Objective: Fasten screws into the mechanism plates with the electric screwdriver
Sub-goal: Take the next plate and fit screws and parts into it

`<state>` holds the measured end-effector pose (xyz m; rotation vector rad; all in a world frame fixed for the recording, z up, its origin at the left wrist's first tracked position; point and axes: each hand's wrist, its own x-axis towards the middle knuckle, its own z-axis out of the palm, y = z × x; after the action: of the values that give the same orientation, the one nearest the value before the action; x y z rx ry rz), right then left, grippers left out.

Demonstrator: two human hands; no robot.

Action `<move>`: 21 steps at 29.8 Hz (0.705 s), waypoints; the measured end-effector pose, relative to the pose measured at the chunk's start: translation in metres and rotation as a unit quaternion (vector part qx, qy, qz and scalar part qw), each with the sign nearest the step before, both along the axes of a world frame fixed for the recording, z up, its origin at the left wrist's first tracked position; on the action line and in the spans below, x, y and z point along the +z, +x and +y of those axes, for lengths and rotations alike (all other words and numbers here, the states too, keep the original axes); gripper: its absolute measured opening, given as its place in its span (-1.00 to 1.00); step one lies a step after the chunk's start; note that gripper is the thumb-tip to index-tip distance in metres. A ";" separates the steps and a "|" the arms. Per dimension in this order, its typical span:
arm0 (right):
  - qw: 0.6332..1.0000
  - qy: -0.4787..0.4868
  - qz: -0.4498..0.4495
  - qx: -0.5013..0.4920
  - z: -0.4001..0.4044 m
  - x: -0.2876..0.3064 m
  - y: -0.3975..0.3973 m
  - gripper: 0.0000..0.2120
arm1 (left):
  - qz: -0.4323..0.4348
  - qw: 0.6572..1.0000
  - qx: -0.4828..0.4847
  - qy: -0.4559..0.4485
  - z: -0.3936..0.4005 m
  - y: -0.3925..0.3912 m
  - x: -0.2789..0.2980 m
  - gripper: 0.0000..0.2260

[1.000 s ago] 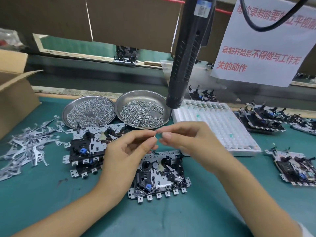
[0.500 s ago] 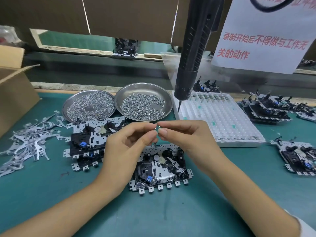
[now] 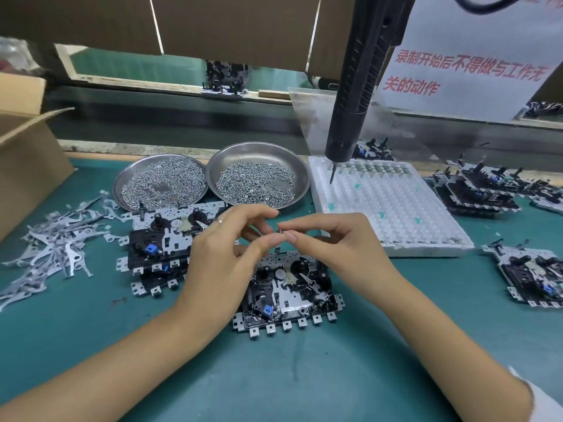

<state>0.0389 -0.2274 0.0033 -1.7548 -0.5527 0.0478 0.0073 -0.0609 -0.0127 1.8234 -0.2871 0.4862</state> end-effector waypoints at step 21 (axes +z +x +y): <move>0.942 -0.185 -0.278 0.023 -0.018 -0.032 -0.035 -0.89 | -0.033 0.994 -0.004 0.101 0.017 -0.030 -0.009 -0.87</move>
<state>0.0037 -0.2455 -0.0286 -2.1288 -1.0474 -0.3442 -0.0231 -0.0438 -0.0217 2.0047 -0.4020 0.5285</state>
